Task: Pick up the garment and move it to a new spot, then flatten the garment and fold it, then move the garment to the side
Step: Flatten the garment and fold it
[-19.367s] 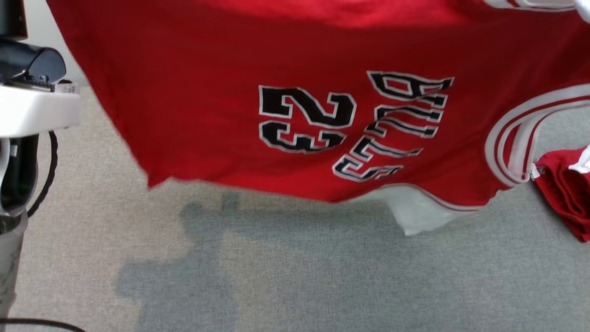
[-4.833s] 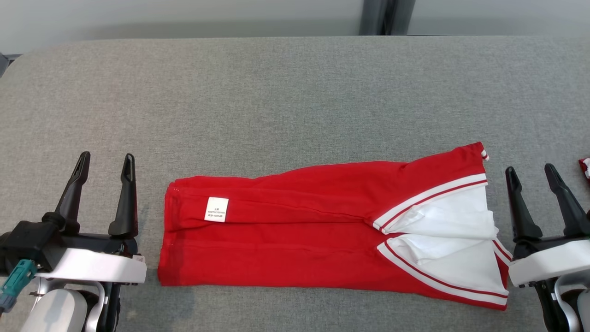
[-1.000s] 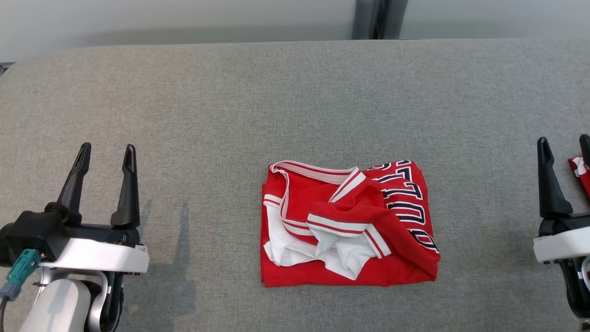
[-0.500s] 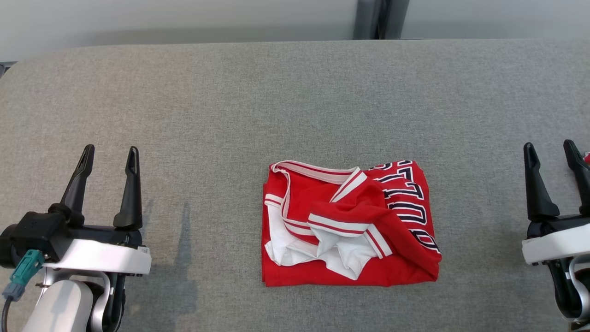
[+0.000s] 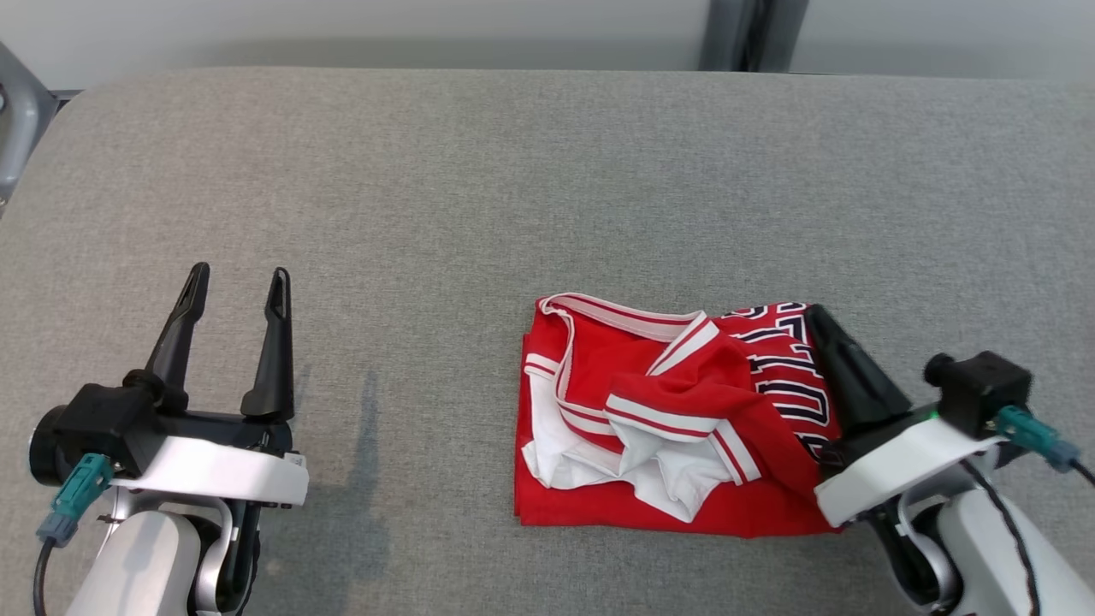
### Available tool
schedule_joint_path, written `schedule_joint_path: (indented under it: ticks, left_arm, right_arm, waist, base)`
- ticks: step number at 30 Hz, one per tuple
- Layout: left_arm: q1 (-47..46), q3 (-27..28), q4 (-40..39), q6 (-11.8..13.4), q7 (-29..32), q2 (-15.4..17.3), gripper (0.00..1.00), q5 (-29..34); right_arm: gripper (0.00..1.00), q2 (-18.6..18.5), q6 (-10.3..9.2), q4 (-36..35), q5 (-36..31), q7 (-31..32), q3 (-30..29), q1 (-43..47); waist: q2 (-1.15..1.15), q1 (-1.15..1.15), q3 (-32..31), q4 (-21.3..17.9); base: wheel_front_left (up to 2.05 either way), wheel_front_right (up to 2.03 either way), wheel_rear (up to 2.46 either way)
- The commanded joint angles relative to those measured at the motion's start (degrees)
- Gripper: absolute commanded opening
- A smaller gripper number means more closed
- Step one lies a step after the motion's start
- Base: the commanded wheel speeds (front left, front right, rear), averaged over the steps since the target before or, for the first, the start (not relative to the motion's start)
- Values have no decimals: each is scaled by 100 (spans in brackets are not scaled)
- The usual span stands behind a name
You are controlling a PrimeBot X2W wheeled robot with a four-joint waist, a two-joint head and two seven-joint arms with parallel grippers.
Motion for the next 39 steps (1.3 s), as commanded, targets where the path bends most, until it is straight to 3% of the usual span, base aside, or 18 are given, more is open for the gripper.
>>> schedule_joint_path:
  ticks: [1,10,13,22,26,31,39]
  left_arm:
    - [-91,-7,27,-30,-15,-7,100,8]
    - [-44,-38,96,-54,-31,-82,100,26]
    - [-22,-32,118,-62,-37,-93,100,23]
    - [-41,-44,171,-107,-38,-125,100,9]
    - [-1,6,185,-101,-41,-126,100,-9]
    - [23,83,148,-64,-40,-109,100,18]
    - [134,279,12,64,-42,-94,100,103]
  right_arm:
    - [0,21,1,165,107,-59,221,-114]
    - [0,97,1,800,524,-122,1272,-362]
    - [0,179,1,1038,723,-131,1868,-462]
    - [0,315,2,1217,1171,-195,3050,-431]
    - [0,324,2,1148,1292,-291,3275,-447]
    - [0,192,2,840,1110,-444,2607,-522]
    - [0,61,2,-107,373,-457,555,-234]
  waist:
    - [0,0,-10,63]
    - [0,0,-75,171]
    - [0,0,-87,179]
    - [0,0,-95,187]
    - [0,0,-96,129]
    - [0,0,-93,21]
    - [0,0,-135,-180]
  base:
    - [0,0,0]
    - [0,0,0]
    - [0,0,0]
    - [0,0,0]
    - [0,0,0]
    - [0,0,0]
    - [0,0,0]
